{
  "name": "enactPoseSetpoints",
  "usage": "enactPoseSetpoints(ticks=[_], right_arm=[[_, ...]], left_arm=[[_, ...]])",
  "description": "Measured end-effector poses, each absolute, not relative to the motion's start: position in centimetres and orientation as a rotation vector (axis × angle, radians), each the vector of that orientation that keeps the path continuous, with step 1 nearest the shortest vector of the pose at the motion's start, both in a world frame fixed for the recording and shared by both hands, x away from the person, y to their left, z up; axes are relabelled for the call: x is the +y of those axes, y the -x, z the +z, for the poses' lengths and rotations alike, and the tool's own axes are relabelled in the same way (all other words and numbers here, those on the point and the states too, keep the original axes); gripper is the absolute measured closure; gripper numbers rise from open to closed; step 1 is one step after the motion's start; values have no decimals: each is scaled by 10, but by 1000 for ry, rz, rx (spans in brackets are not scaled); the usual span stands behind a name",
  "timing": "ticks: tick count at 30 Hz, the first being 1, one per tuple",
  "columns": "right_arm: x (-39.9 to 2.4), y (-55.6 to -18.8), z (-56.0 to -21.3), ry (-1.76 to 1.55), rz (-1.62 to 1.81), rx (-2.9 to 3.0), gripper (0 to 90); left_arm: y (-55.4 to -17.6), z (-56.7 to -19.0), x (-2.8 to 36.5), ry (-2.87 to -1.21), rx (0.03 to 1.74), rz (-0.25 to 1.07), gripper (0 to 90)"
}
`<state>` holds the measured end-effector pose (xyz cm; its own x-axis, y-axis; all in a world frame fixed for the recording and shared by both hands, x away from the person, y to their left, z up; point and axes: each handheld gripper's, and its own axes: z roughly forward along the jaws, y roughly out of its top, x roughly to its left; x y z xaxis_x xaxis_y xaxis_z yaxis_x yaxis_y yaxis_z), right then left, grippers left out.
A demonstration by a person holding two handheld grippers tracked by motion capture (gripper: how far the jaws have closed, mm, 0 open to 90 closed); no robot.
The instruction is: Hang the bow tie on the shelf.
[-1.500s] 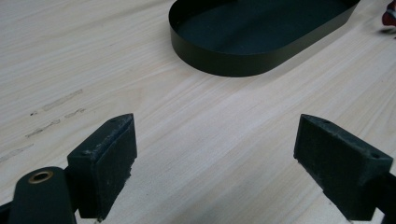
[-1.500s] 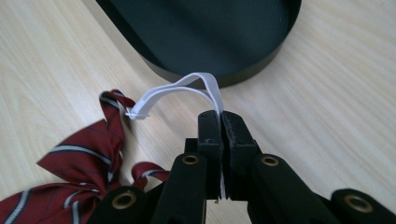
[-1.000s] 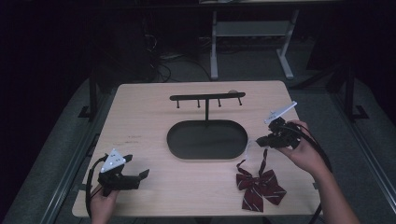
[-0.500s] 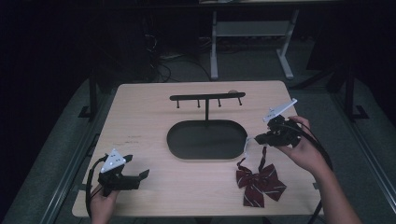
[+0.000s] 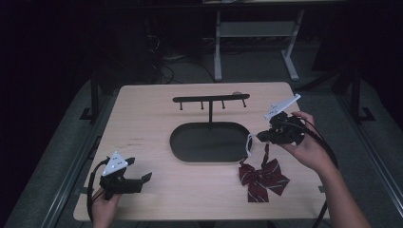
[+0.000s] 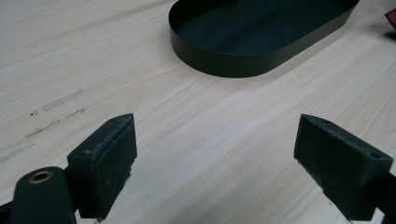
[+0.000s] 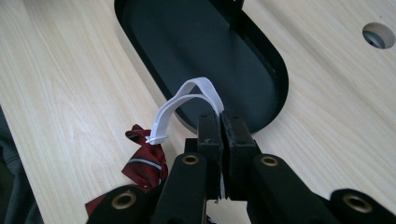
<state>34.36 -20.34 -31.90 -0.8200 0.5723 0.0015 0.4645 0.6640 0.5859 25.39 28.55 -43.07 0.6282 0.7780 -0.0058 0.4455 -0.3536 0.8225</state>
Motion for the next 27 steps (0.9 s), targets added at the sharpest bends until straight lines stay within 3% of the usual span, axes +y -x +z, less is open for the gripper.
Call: enactPoseSetpoints(ticks=[27], right_arm=[[-191,-359,-285,-815,878,2695,870]], left_arm=[[-254,-431,286,-1998,954,502,131]])
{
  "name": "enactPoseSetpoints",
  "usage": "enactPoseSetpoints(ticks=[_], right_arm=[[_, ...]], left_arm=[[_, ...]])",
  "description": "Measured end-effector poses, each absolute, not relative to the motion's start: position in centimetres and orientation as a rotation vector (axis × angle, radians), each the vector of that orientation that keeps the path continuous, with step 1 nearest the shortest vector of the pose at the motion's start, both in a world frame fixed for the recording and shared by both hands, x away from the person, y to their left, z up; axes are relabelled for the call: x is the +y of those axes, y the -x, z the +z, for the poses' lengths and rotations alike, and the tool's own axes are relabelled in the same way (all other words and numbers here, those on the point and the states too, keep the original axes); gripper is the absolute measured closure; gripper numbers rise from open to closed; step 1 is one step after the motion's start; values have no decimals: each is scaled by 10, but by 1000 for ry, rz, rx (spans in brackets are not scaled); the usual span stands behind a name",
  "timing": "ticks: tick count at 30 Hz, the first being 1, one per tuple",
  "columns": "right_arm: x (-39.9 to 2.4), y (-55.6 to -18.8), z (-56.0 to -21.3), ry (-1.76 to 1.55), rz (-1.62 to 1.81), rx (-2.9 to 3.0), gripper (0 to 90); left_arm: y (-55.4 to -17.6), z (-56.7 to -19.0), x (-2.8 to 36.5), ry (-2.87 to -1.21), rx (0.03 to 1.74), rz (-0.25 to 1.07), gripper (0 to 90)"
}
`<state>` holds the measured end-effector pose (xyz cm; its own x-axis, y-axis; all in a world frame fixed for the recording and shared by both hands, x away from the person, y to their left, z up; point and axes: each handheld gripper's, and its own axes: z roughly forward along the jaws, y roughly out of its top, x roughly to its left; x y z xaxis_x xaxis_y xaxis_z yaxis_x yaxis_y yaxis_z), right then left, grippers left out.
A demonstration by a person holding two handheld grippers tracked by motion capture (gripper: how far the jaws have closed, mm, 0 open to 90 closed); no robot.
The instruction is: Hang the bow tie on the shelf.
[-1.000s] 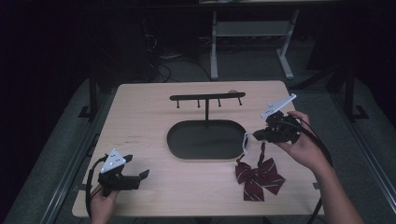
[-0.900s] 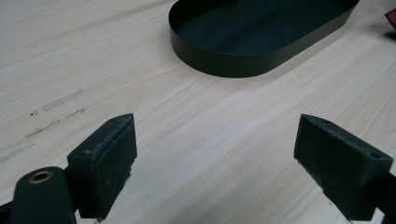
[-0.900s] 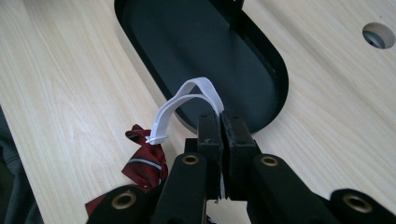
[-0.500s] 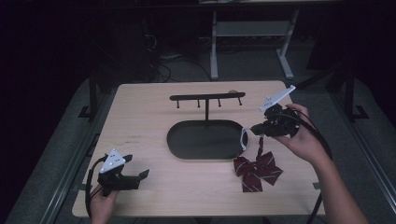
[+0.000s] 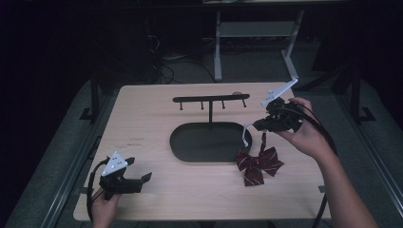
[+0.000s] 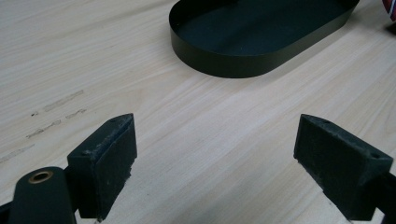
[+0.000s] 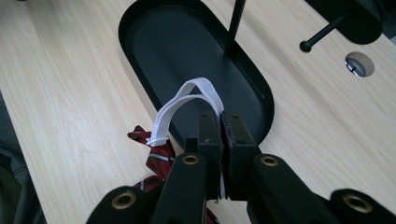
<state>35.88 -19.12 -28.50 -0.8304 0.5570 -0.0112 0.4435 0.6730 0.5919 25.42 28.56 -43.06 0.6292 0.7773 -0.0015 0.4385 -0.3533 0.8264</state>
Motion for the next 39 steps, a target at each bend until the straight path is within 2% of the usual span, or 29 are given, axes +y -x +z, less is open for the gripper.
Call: enactPoseSetpoints(ticks=[39], right_arm=[[-177,-419,-264,-925,832,2671,869]], left_arm=[[-255,-430,284,-2004,943,486,131]])
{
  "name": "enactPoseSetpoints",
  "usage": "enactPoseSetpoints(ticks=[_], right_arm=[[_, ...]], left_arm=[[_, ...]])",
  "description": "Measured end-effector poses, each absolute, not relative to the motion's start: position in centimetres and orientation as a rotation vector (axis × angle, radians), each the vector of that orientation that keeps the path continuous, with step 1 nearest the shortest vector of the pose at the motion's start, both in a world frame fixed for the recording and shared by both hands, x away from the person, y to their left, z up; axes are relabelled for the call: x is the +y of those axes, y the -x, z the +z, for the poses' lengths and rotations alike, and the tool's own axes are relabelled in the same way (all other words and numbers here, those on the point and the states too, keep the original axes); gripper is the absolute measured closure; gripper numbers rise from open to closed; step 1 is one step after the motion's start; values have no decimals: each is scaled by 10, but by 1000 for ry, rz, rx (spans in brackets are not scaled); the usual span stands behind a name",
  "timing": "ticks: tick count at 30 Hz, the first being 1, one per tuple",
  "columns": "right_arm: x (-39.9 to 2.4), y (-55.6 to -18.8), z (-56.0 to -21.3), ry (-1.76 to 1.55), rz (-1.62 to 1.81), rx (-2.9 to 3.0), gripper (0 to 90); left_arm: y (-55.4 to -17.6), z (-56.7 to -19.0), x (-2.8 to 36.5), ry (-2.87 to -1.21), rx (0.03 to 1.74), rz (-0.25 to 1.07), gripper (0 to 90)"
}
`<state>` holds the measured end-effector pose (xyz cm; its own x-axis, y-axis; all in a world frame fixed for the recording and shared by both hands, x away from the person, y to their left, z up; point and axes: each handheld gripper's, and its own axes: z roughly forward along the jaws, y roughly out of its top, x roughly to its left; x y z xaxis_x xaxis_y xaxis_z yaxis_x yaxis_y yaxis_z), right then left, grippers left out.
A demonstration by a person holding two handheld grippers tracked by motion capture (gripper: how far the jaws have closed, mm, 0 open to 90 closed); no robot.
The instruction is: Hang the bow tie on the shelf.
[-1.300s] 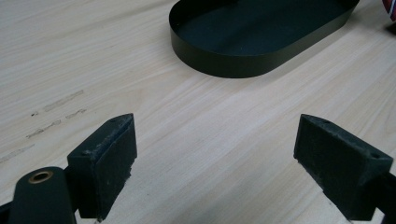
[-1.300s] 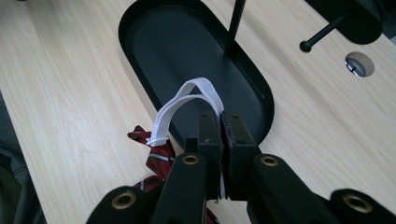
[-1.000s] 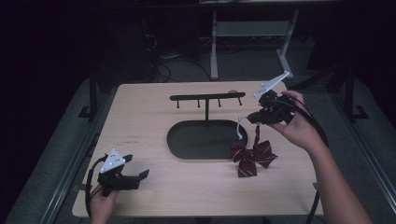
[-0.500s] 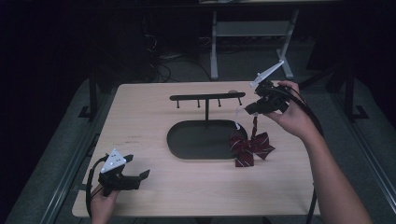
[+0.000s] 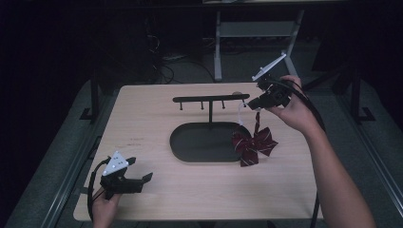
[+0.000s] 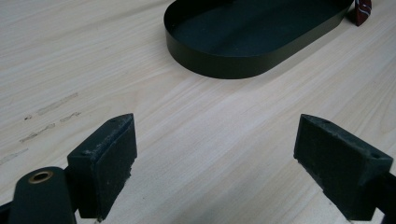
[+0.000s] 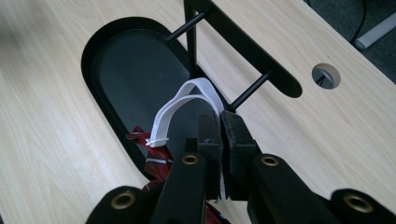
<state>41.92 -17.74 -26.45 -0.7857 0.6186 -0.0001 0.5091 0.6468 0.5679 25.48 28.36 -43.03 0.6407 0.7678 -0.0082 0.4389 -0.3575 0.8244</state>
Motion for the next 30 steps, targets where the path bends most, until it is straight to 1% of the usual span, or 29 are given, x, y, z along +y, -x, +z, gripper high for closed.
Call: enactPoseSetpoints(ticks=[20,30], right_arm=[[-177,-438,-252,-963,825,2656,867],[-177,-446,-252,-1006,812,2652,866]], left_arm=[[-258,-430,283,-2009,940,488,131],[-257,-430,283,-2012,935,488,131]])
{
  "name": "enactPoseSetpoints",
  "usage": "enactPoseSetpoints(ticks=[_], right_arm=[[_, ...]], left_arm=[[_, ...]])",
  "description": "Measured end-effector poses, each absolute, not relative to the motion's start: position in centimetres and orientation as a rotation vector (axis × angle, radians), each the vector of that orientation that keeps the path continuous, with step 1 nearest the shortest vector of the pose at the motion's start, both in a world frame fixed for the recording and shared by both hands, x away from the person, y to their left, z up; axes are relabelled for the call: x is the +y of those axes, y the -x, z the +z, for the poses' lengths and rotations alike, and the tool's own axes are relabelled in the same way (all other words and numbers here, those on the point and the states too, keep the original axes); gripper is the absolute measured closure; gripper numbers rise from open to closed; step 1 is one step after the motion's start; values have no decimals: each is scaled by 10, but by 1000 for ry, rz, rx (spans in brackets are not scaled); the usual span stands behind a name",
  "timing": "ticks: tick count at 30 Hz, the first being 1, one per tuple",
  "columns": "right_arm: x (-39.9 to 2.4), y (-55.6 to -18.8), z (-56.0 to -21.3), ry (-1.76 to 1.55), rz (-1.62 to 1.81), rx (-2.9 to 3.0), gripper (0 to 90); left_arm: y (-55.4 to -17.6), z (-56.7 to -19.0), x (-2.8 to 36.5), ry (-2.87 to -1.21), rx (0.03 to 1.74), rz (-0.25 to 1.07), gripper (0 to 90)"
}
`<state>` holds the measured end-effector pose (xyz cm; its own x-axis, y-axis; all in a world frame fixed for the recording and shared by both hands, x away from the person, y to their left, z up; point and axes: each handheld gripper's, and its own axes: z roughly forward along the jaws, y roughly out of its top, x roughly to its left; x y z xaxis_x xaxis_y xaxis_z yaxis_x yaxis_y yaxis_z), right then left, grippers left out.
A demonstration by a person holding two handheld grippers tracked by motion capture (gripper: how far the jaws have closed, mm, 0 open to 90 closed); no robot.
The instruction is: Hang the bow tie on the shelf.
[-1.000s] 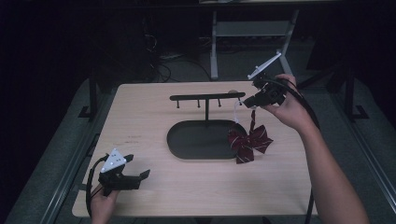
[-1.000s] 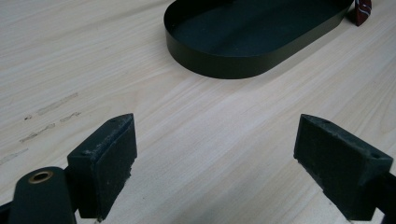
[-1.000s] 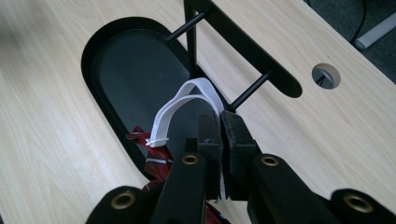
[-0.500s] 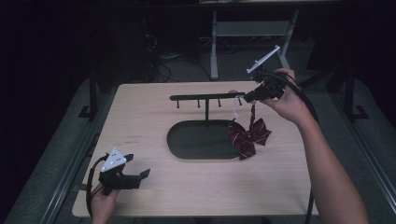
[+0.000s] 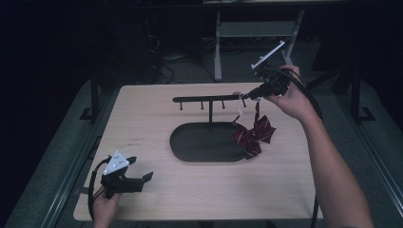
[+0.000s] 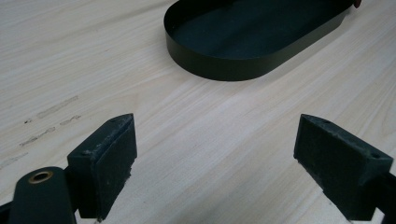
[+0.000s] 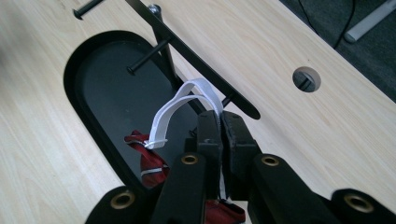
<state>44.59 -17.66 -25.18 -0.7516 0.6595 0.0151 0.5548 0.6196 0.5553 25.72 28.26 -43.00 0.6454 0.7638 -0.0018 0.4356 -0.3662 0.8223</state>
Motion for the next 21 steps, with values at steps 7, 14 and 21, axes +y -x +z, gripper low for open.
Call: enactPoseSetpoints(ticks=[7,14,21], right_arm=[[-177,-448,-256,-1016,820,2652,866],[-178,-452,-261,-1041,804,2653,864],[-179,-456,-266,-1056,796,2656,863]], left_arm=[[-257,-431,280,-2027,918,488,131],[-257,-431,280,-2027,920,486,131],[-257,-431,280,-2031,919,484,131]])
